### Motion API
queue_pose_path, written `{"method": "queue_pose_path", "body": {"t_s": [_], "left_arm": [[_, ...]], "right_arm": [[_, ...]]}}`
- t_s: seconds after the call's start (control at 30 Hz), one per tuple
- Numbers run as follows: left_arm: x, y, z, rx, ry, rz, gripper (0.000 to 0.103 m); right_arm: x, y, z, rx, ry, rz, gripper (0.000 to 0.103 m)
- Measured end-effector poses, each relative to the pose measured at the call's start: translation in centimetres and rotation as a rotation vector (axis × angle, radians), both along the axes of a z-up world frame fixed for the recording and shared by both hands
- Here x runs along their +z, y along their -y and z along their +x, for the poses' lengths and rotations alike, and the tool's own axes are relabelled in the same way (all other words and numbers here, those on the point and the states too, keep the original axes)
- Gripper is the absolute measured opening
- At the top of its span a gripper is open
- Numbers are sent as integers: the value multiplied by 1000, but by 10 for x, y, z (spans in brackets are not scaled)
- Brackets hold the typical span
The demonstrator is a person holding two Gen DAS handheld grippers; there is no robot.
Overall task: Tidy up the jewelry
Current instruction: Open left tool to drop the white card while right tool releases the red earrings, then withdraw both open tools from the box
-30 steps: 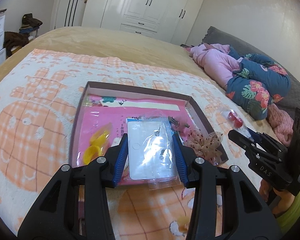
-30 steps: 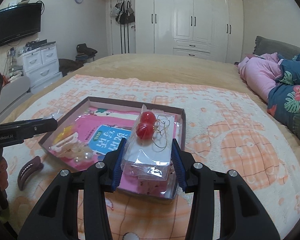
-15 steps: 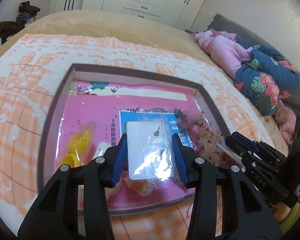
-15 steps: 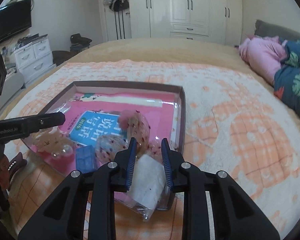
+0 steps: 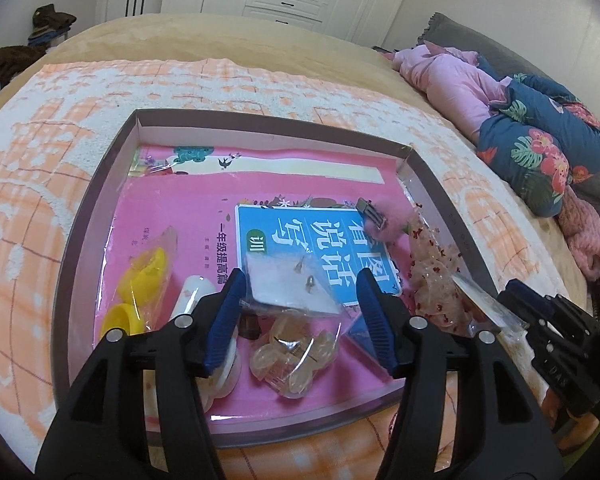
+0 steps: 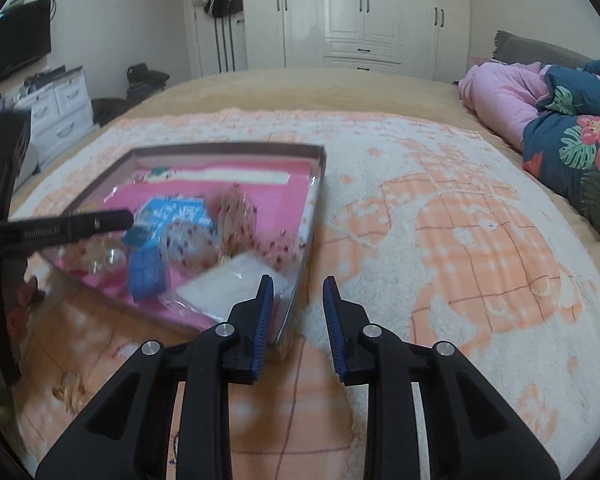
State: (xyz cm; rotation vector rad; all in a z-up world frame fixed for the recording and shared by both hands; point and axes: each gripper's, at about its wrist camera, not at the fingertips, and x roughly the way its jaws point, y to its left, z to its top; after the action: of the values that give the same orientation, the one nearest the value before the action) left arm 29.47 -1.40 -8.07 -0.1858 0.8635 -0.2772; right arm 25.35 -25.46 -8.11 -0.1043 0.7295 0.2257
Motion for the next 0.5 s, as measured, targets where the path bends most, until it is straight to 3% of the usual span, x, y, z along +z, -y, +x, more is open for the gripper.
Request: {"method": "queue_pose_path", "body": {"t_s": [0.27,0.5], "left_arm": [[11,-2,-9,8,26,-7,62],[24,-1,-23,10,61,-7,67]], "right_arm": [[0,-20,1,8,23,-43,25],[-1,-40,-2,64,24,-60,40]]}}
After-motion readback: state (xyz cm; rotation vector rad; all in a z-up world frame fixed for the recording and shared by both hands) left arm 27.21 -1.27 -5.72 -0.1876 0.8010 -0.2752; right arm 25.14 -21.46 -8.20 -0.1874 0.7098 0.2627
